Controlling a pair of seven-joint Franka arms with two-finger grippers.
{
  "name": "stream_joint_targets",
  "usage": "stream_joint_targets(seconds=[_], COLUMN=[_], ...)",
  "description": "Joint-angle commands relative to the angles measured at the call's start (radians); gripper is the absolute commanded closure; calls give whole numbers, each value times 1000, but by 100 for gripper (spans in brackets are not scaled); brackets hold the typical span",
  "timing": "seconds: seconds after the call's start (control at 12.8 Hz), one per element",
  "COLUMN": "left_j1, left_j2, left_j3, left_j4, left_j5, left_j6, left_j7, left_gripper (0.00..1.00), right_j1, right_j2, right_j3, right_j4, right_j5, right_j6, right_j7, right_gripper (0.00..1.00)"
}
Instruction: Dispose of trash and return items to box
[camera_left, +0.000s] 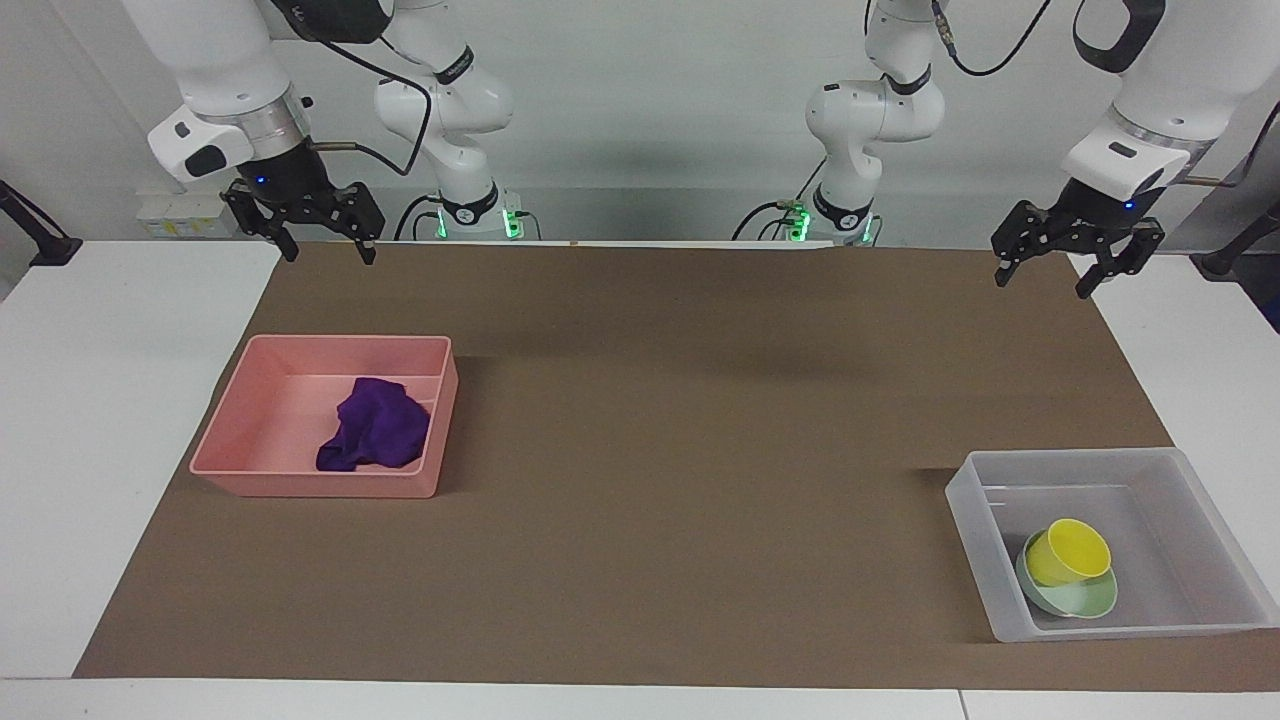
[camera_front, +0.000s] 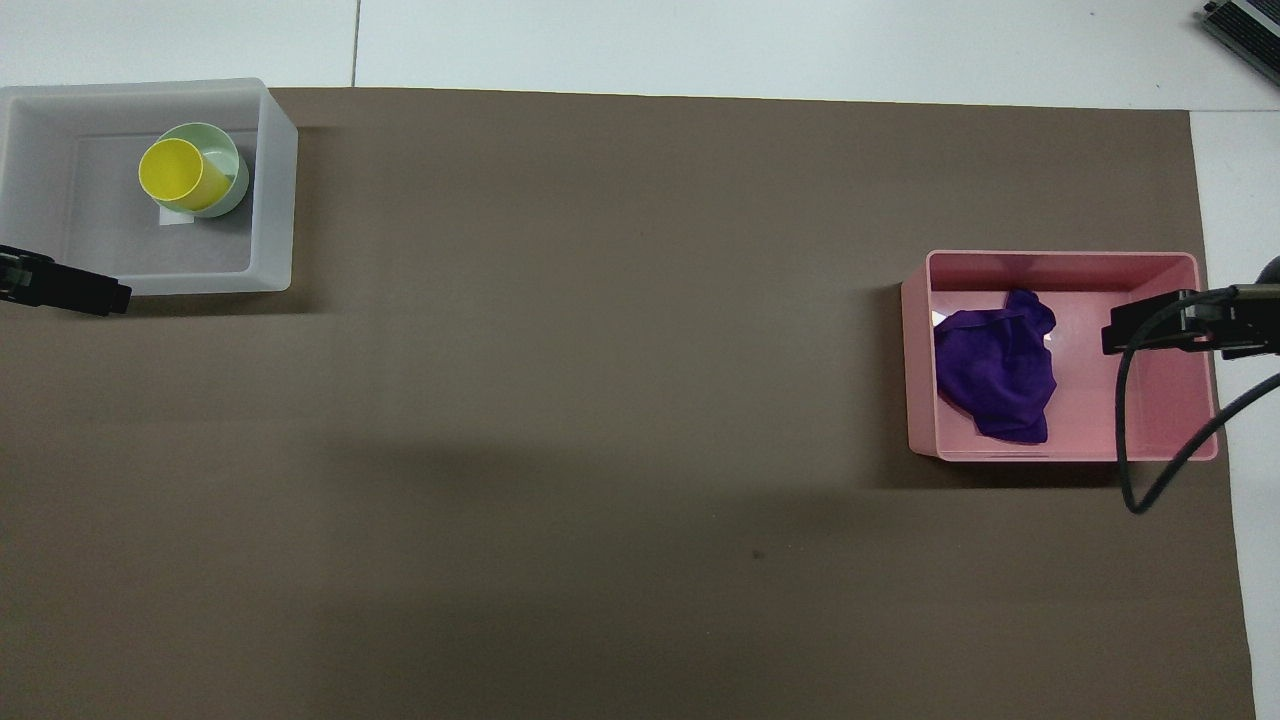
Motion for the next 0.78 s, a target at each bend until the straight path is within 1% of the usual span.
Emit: stream_joint_targets(seconds=[0.0, 0.23, 0.7], left_j1=[18, 18, 18], left_j2=[-26, -31, -34], left_j3=[-16, -16, -16], left_j4=[-21, -24, -30], left_j5=[20, 20, 22], left_j6=[-43, -53, -53], left_j7=[-23, -67, -66], left_gripper=[0, 0, 0], right_j1=[-5, -3, -5], right_j2=[-7, -7, -7], right_j3=[2, 2, 2], right_j4=[-9, -9, -9], right_j5=[8, 8, 8], right_j6=[-11, -11, -11], right_j7=[6, 6, 5], right_gripper=[0, 0, 0])
